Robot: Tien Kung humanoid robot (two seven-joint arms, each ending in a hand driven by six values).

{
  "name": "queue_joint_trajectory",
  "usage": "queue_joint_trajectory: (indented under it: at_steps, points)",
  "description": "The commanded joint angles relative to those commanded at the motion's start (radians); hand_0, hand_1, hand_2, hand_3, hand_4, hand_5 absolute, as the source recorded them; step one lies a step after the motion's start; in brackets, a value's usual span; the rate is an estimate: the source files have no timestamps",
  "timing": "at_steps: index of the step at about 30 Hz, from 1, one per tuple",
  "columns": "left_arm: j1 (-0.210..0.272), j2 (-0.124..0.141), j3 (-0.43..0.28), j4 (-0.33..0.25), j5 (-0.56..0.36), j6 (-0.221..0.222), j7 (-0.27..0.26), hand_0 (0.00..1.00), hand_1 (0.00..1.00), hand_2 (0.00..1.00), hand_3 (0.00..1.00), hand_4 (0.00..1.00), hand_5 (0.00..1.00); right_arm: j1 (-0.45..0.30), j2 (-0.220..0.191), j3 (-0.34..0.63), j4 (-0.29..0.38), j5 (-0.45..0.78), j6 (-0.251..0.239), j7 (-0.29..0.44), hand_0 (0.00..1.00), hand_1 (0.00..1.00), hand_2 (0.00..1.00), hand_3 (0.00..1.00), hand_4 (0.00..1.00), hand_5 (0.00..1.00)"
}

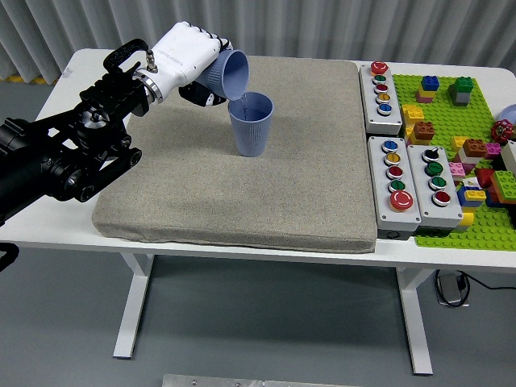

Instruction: Pick cup pour cup place

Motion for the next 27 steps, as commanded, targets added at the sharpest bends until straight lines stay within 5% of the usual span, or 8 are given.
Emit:
queue_joint_trajectory:
  at_steps: [11,27]
  points:
    - [-0.017,-0.017,-0.011,0.025,0.015,0.004,0.004,0.389,0.469,0.537,0.537,0.776,0.221,0.004,0.000,-0.003,-0.001,0.006,0.000,0.001,0.693,0.662,0.615,0.613,0.002,0.331]
    - [-0.035,-0.006,0.013,0.014,0.025,0.008,0.010,0.389,0.471,0.536,0.537,0.772,0.214,0.009,-0.002,-0.005,-0.001,0.015,-0.002,0.002,0.693,0.662,0.614,0.613,0.002,0.327]
